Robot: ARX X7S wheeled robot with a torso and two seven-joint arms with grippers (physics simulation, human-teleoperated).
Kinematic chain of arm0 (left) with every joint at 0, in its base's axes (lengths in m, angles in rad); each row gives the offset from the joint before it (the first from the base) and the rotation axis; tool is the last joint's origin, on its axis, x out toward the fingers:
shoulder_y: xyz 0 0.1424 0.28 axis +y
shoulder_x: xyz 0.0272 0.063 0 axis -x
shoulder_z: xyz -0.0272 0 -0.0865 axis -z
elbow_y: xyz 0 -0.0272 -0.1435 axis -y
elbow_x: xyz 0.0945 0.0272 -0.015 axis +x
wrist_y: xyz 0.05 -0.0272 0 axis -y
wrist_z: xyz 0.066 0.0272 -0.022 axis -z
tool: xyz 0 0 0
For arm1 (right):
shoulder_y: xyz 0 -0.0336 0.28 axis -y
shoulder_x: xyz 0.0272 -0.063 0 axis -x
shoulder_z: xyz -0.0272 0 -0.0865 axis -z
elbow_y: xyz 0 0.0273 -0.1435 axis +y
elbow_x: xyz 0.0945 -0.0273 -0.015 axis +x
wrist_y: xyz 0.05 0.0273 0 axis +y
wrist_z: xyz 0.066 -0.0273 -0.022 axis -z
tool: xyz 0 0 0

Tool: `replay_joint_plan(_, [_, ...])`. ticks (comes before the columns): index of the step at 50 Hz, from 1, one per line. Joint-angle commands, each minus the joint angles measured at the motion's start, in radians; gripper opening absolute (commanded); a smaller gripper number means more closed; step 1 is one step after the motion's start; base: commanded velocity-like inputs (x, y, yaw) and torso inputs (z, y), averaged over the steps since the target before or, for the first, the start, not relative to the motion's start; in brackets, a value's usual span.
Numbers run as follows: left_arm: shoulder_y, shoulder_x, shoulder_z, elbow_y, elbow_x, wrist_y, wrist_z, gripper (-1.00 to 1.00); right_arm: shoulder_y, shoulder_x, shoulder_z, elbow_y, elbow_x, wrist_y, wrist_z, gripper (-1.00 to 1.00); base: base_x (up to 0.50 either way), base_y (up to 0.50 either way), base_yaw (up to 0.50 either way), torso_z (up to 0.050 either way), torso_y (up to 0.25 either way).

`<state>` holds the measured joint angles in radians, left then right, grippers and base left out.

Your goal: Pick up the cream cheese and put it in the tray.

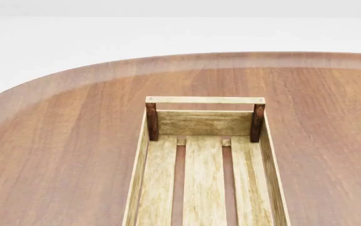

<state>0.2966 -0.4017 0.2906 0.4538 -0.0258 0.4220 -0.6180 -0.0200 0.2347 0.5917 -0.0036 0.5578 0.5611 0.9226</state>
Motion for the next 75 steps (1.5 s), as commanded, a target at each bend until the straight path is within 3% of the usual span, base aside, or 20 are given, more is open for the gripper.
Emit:
replay_joint_plan(1, [-0.001, -0.001, 0.001, -0.001, 0.001, -0.001, -0.003, 1.00, 0.005, 0.004, -0.002, 0.025, 0.003, -0.012, -0.016, 1.00, 0.00, 0.00, 0.00, 0.000, 0.000])
replay_joint_plan(75, [-0.003, -0.009, 0.001, -0.001, -0.004, -0.003, -0.019, 1.00, 0.059, 0.034, 0.010, 0.257, 0.016, -0.105, -0.118, 1.00, 0.00, 0.00, 0.00, 0.000, 0.000])
